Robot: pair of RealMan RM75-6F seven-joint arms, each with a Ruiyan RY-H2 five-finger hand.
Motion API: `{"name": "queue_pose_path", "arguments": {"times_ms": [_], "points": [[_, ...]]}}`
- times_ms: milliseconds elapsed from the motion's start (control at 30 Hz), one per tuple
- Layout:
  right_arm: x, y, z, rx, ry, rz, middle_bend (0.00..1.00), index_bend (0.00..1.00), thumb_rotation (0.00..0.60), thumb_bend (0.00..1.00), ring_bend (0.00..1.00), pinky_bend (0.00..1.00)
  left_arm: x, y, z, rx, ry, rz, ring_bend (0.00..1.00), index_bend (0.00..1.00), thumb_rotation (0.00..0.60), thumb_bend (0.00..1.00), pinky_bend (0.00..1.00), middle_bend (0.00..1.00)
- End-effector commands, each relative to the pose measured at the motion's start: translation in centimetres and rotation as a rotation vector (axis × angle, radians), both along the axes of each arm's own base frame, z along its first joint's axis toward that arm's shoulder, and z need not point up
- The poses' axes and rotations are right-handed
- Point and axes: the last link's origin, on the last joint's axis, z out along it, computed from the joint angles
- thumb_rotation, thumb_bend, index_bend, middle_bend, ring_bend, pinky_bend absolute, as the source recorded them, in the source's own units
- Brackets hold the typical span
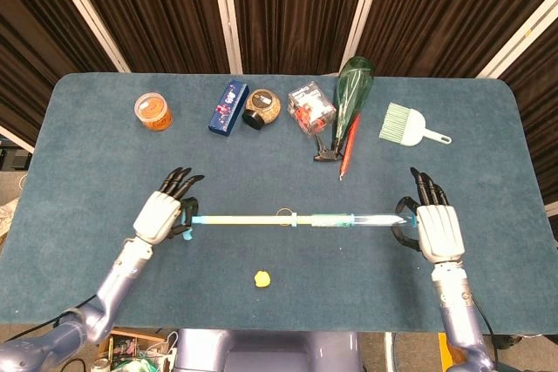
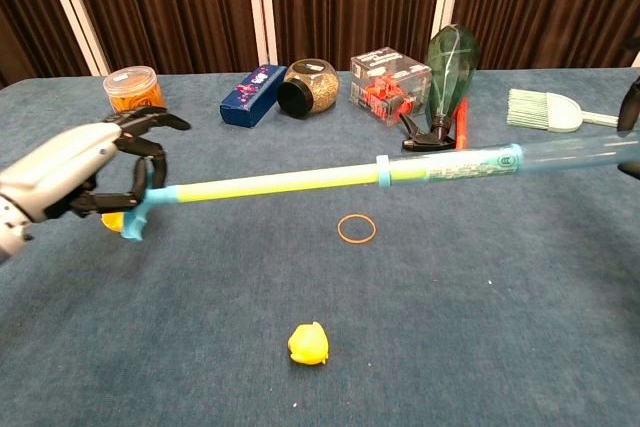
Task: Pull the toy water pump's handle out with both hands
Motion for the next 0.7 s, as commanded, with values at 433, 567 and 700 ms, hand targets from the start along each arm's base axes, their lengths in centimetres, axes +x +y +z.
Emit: {"name": "queue_pose_path", "arguments": {"times_ms": [433, 567, 700], "points": [[-0.3, 0.1, 1.2, -0.032, -0.005, -0.013, 0.05, 1.00, 0.600, 0.75, 0.00, 0.15, -3.3, -1.4, 3.3, 0.047, 0.045, 0.017, 0.00, 0.75, 0.600, 0.69, 0.04, 0.13], [-0.4, 0.2, 1.3, -0.033, -0.009, -0.017, 0.05, 1.00, 0.600, 0.75, 0.00, 0.15, -3.7, -1.6, 3.6, 0.049, 0.051, 0.023, 0.00, 0.75, 0.600, 0.69, 0.04, 0.13], [-0.4, 0.2, 1.4, -0.034, -0.010, -0.017, 0.05, 1.00, 0.600, 0.75, 0.00, 0.15, -3.9, -1.6, 3.8, 0.050, 0.049, 0.029, 0.00, 0.75, 0.600, 0.69, 0.04, 0.13]]}}
